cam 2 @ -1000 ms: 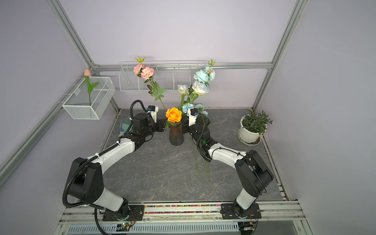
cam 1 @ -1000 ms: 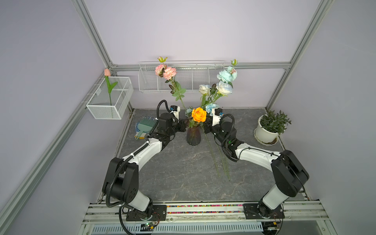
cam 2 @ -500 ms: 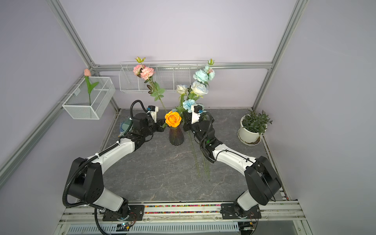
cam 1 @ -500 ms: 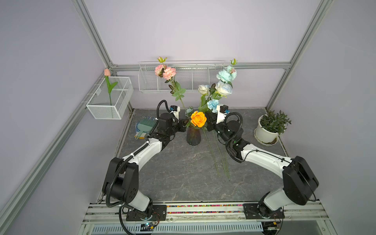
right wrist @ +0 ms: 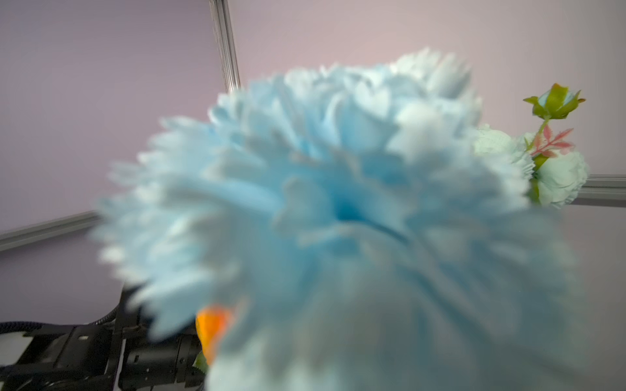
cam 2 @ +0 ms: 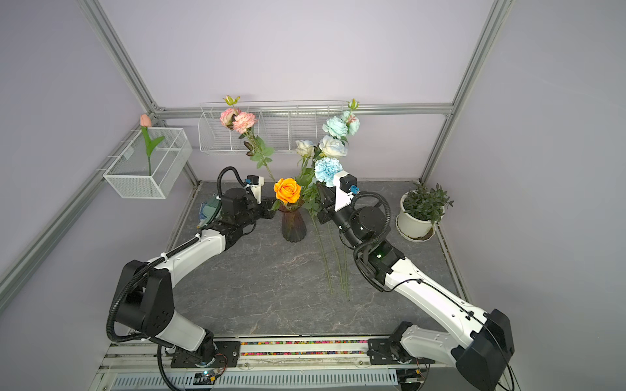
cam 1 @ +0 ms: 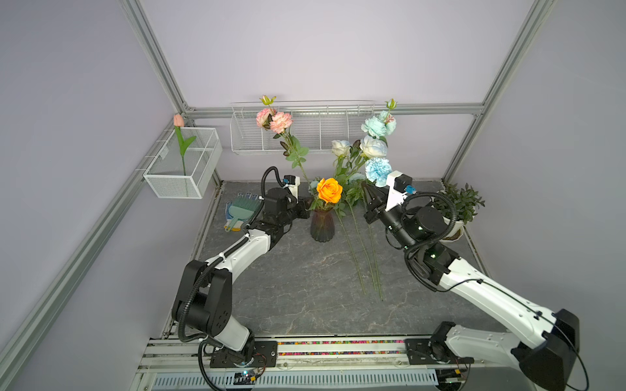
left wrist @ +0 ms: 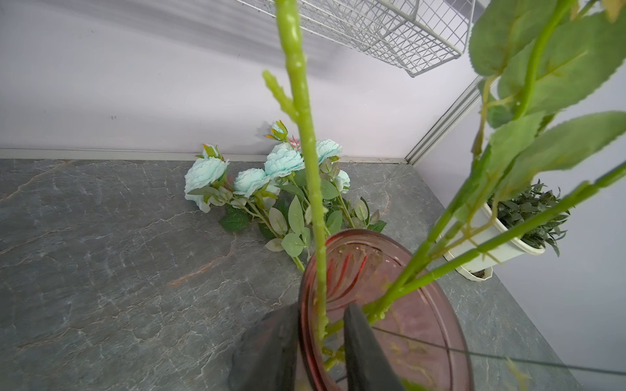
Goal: Pick out blue flowers from the vase
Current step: Pick up the flower from the vase, then place the flower at the center of the board.
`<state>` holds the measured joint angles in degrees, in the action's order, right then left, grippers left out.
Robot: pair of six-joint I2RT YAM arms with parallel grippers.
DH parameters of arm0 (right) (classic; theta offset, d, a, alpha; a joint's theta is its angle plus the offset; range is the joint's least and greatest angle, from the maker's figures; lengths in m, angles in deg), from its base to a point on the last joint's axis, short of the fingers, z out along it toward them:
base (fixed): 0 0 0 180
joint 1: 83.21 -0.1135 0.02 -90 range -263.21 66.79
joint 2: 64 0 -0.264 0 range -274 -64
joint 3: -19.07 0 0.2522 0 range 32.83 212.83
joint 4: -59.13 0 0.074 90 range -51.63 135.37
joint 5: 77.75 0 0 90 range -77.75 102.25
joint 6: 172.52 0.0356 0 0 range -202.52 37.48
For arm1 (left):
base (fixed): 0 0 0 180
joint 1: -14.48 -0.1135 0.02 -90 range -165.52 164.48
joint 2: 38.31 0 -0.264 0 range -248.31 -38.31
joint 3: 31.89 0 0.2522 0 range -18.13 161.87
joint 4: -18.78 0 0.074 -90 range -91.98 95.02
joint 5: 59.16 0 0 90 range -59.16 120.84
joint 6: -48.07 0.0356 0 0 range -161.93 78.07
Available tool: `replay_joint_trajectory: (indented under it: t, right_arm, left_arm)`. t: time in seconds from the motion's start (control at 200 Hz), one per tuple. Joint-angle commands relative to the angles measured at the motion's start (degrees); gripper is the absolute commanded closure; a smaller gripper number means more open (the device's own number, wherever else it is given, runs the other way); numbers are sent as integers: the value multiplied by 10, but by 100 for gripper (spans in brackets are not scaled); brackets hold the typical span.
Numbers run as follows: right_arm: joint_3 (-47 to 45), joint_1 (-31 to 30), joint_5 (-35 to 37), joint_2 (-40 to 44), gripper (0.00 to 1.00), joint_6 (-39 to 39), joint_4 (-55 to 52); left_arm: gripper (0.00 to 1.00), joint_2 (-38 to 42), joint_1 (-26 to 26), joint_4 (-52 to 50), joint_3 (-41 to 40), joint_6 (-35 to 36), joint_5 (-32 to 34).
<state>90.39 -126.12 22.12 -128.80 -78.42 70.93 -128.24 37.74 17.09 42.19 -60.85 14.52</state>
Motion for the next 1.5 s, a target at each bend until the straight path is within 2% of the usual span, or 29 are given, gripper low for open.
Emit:
replay_joint_trajectory:
  t: [0.0, 0.16, 0.46, 0.58, 0.76, 0.82, 0.89, 1.095, 1.225, 1.469, 1.494]
  right_arm:
    - [42, -6, 18, 29, 93, -54, -100]
    - [120, -7, 39, 45, 93, -90, -219]
    - [224, -7, 64, 77, 93, -136, -338]
    - [286, -6, 103, 62, 93, -117, -453]
    - [304, 16, 154, 48, 93, -61, -588]
    - [310, 54, 132, 36, 93, -22, -638]
    - [301, 116, 52, 22, 93, 21, -668]
    - [261, 240, -86, -41, 93, 70, -666]
    - [236, 282, -151, -105, 93, 80, -642]
    - [241, 308, -201, -252, 93, 80, -580]
    - [247, 326, -209, -268, 93, 82, -573]
  left_arm:
    - [73, -17, 1, -13, 8, -3, 4]
    - [73, -25, 2, -7, 9, -6, 2]
    - [73, -31, 1, -9, 15, -3, 0]
    - [73, -30, 1, -11, 16, -1, 2]
    - [73, -30, 2, -13, 17, 3, -1]
    - [73, -29, 1, -13, 16, 3, -2]
    - [73, -28, 1, -12, 16, 3, -1]
    - [73, -21, -1, -15, 12, 5, -2]
    - [73, -17, -4, -18, 10, 7, -3]
    - [73, -13, -7, -23, 10, 8, -3]
    - [73, -12, -6, -23, 10, 8, -2]
